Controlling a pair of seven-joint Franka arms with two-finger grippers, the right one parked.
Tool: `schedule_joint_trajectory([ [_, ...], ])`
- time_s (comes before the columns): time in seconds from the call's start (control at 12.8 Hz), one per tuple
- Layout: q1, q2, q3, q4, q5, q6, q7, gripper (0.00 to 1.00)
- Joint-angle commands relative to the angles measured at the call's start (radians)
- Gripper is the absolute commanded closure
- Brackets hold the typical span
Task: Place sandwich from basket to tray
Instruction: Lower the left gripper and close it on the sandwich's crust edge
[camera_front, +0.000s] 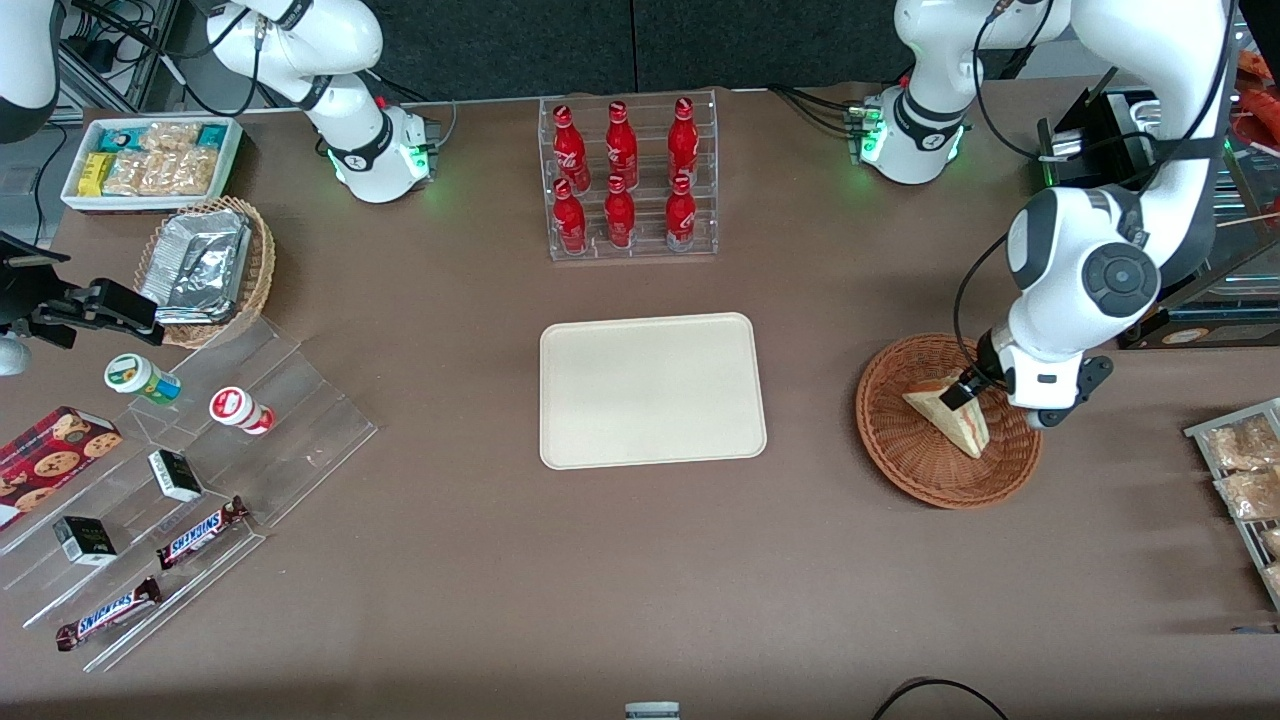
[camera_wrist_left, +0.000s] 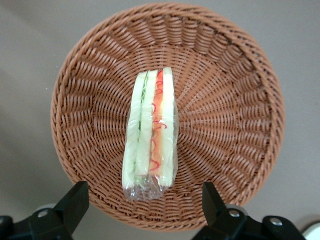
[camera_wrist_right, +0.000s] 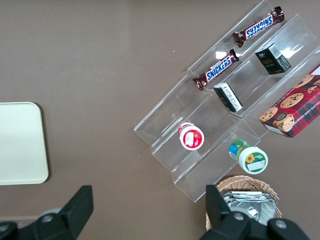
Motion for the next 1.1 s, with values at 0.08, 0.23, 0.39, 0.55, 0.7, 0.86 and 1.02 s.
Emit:
schedule_joint_trajectory([
  [0.08,-0.007,0.033,0.005,-0.040,0.023,0.092,-0.057,0.00],
  [0.23,-0.007,0.059,0.006,-0.040,0.022,0.123,-0.057,0.00],
  [0.39,-0.007,0.096,0.008,-0.046,0.023,0.172,-0.057,0.00],
  [0.55,-0.005,0.102,0.011,-0.061,0.023,0.194,-0.058,0.11],
  [0.7,-0.005,0.100,0.011,-0.072,0.025,0.194,-0.058,0.71],
  [0.86,-0.005,0.090,0.011,-0.074,0.032,0.181,-0.050,1.00],
  [1.02,-0.005,0.071,0.011,-0.065,0.066,0.108,-0.046,1.00],
])
